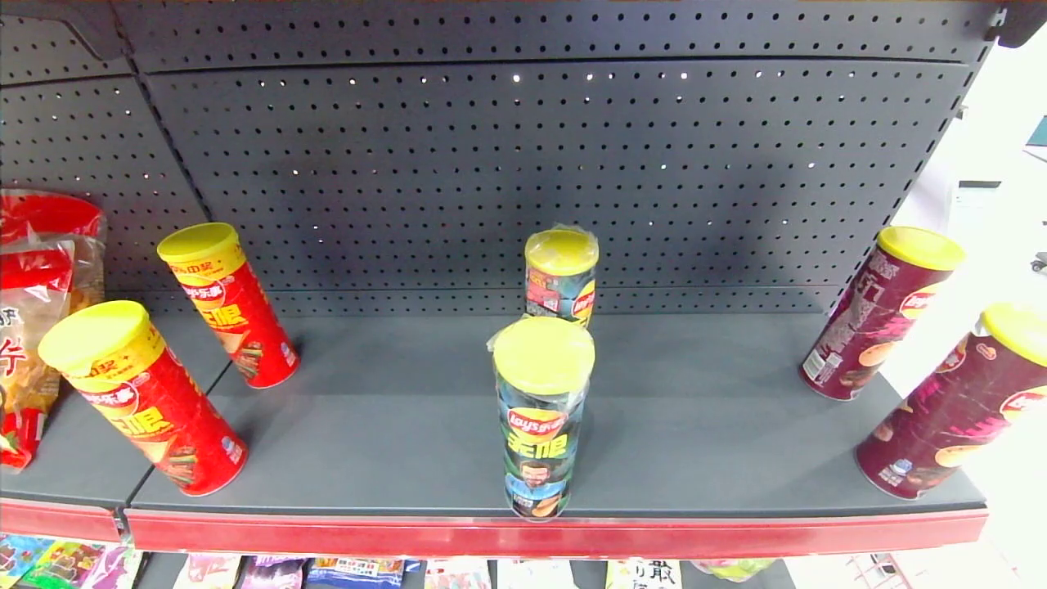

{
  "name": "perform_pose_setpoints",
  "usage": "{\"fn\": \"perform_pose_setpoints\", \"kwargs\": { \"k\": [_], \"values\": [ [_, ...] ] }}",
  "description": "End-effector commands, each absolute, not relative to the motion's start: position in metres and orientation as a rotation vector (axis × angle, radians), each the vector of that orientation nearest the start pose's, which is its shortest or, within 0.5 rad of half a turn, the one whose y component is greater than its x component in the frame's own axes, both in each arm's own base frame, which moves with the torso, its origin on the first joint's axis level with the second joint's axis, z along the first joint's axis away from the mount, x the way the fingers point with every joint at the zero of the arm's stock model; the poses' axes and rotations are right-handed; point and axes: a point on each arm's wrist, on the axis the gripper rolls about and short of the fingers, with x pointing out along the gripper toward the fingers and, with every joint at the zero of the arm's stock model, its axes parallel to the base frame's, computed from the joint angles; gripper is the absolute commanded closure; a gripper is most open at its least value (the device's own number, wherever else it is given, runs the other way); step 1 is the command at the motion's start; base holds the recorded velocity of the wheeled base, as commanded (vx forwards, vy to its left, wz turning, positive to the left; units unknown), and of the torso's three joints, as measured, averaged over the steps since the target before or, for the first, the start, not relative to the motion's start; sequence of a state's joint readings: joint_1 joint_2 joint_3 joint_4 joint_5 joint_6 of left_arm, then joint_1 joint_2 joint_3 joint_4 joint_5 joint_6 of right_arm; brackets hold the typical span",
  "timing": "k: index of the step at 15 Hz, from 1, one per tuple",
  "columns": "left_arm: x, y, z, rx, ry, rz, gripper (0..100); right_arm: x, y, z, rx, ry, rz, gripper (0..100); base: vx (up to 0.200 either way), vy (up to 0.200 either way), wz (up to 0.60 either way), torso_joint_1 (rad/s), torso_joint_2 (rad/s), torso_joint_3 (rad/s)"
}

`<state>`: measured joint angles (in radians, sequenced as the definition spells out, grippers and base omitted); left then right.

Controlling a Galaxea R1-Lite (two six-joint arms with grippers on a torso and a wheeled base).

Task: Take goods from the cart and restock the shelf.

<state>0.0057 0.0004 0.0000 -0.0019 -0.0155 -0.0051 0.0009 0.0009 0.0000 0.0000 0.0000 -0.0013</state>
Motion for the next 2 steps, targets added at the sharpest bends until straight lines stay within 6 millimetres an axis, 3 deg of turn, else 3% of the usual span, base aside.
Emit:
{"fn": "perform_pose_setpoints", "kwargs": {
  "k": [1,2],
  "values": [
    [-0.0228,-0.0005,0.0756,-0.005,-0.002,-0.011,0,-0.0228,0.0,0.0755,-0.002,0.0,0.002,0,0.0,0.0,0.0,0.0,0.0,0.0],
    [-0.0228,-0.0005,0.0758,-0.005,-0.003,-0.011,0,-0.0228,-0.0001,0.0755,-0.002,0.0,-0.002,0,0.0,0.0,0.0,0.0,0.0,0.0]
  ]
}}
